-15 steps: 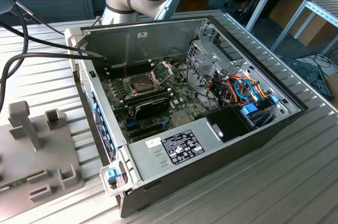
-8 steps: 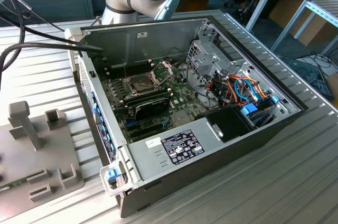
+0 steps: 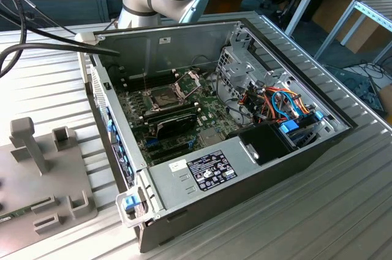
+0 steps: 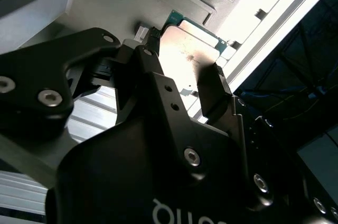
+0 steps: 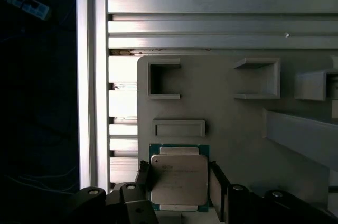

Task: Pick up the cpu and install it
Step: 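Pick up the cpu and move it towards the insertion slot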

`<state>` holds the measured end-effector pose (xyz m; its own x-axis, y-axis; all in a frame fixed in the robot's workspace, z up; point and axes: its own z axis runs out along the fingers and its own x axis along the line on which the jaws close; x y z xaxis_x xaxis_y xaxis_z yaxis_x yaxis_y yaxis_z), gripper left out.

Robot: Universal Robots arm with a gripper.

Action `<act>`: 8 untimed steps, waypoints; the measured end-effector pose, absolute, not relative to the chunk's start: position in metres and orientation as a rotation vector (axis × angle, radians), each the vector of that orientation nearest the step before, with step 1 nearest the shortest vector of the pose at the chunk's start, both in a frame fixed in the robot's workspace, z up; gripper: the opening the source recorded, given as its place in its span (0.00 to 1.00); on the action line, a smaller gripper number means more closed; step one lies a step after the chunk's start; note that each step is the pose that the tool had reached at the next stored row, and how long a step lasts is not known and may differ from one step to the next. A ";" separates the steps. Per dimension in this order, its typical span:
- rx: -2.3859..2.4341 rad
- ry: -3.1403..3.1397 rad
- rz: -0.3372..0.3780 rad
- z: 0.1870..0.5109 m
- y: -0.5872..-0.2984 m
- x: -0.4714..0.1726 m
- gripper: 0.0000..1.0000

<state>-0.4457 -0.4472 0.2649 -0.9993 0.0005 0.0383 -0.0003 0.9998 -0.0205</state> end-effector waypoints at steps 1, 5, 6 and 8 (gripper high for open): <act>0.000 -3.103 0.032 0.265 -0.447 -0.446 0.54; 0.000 -3.103 0.032 0.265 -0.447 -0.446 0.54; 0.000 -3.103 0.032 0.265 -0.447 -0.446 0.54; 0.000 -3.103 0.032 0.265 -0.447 -0.446 0.54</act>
